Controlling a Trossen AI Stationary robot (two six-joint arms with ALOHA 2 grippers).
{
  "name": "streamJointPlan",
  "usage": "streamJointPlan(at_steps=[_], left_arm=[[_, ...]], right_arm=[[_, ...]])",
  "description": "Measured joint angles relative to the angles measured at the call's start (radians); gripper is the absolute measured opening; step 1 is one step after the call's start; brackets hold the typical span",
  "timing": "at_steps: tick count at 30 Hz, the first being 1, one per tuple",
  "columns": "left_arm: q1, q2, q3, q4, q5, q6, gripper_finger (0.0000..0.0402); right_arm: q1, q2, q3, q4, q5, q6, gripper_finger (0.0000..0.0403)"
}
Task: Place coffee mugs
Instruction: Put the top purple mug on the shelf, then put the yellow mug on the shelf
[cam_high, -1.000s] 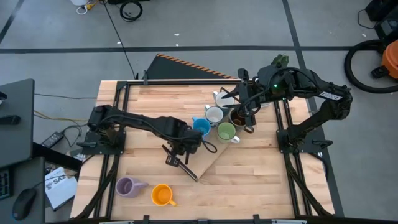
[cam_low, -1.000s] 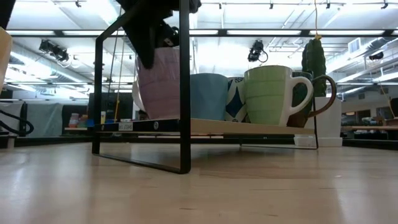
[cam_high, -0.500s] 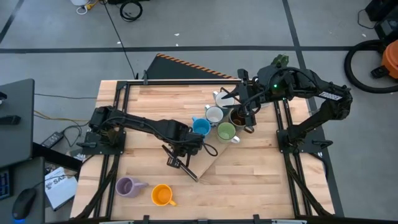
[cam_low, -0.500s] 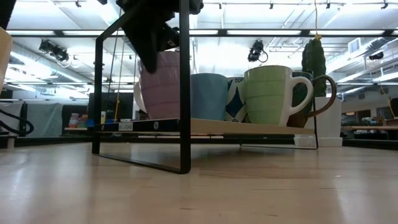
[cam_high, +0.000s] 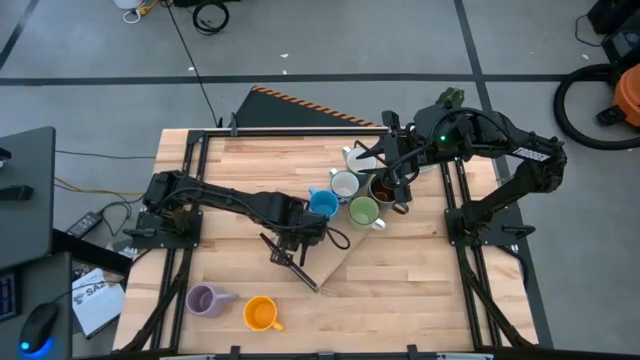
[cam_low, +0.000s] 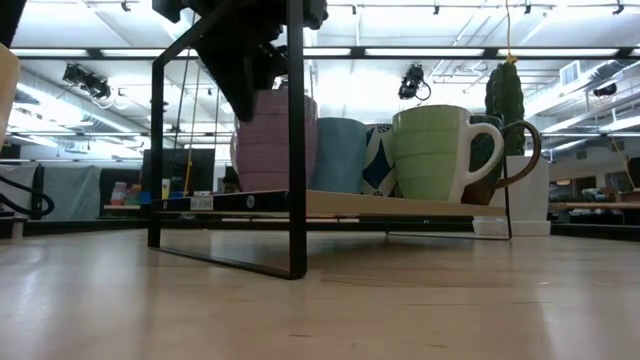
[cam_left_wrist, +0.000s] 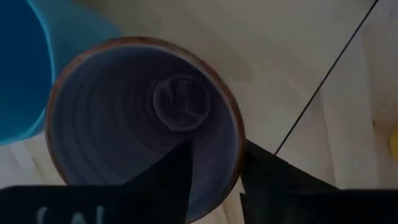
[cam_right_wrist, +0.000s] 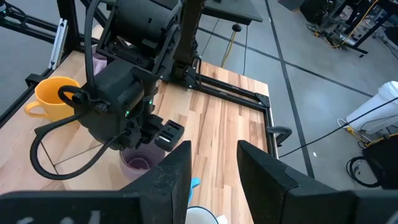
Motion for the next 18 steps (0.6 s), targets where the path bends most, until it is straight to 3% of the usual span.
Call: streamJointPlan(at_steps=[18], left_arm=[[-0.004,0.001,0.186,-0.238,-0.017,-0.088,0.0142]], right_arm=[[0.0,0.0,0.0,-0.003,0.0,0.007,0.0134]])
